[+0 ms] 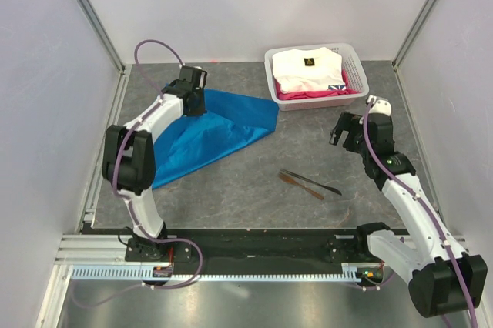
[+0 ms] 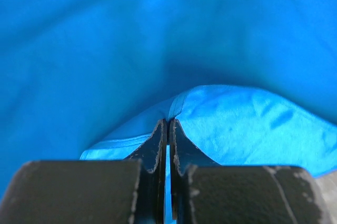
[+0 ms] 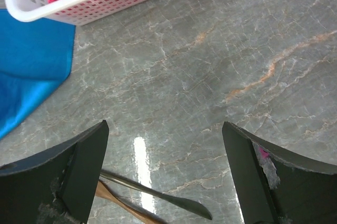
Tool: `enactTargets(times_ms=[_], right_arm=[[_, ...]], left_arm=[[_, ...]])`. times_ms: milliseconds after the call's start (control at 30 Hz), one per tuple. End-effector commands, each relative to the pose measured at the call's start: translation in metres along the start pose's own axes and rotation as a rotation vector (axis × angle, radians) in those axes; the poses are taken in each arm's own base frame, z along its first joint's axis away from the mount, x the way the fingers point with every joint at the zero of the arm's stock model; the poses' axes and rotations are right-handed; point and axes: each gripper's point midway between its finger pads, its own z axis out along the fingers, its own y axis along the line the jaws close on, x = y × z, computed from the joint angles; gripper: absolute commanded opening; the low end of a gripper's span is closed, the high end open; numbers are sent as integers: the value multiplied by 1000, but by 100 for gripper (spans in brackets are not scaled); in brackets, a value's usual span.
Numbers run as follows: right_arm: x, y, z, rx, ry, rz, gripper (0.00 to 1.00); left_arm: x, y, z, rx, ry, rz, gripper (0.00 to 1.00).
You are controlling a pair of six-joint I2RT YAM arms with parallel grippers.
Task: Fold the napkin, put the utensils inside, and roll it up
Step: Fold the napkin
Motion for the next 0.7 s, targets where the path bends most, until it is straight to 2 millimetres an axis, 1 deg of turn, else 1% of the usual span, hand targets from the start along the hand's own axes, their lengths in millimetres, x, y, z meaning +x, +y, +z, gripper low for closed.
enactTargets(times_ms=[0,33,67,100,133,167,200,233,267,300,333,367,400,500,667], right_arm=[[-24,15,-4,-41,-31,14,98],[-27,15,-4,-41,-33,17,98],[-29,16,-3,-39,-33,16,98],[-28,15,-1,-33,-26,13,98],[-32,16,-1,-30,-34,11,98],[-33,15,0,-26,-32,10,98],[-32,15,3,-19,-25,7,98],[-36,17,3,-23,-30,1,98],[-36,16,4,-17,-27,0,98],[-35,16,7,-12,-18,-3,98],[-39,17,8,-12,-24,-4,98],[-39,16,10,-7,-20,-9,98],[-37,16,13,-3,-8,-11,98],[-40,17,17,3,-6,-15,98],[-40,17,22,11,4,-18,98]], left_arm=[[-45,16,13,4,-37,84,2],[-50,20,15,1,-39,94,2],[-47,26,25,-10,-5,95,2],[-53,30,27,-17,-7,100,2],[-73,31,23,-19,-44,109,2],[-73,38,32,-30,-31,108,2],[-88,40,30,-28,-57,102,2],[-91,40,33,-22,-58,105,2],[-94,40,36,-6,-57,105,2],[-90,47,49,-10,-35,98,2],[-99,49,49,-10,-42,97,2],[-100,51,52,-9,-35,96,2],[-102,56,61,-11,-26,86,2],[-100,63,74,-4,-6,77,2],[-102,81,86,-21,2,52,2]])
